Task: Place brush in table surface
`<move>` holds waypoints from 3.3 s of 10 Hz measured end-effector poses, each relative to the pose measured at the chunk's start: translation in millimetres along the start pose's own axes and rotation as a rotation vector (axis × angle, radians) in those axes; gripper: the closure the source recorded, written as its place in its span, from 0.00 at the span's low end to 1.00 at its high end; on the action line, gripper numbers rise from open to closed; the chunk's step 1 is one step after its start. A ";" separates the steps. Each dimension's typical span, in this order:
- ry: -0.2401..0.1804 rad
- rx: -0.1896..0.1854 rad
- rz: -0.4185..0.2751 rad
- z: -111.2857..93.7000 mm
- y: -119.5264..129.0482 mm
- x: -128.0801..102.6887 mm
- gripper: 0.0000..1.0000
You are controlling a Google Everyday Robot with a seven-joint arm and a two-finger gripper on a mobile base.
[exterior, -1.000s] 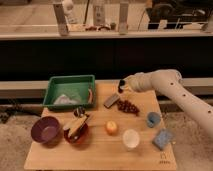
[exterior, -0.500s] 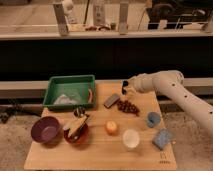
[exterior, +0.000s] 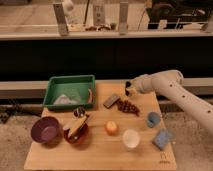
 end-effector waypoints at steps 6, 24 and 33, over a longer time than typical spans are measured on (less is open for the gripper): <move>-0.033 0.041 0.051 -1.5 -2.0 25.2 1.00; -0.158 -0.012 0.128 35.5 -10.8 60.2 0.97; -0.007 -0.023 0.151 25.3 -4.0 73.9 0.20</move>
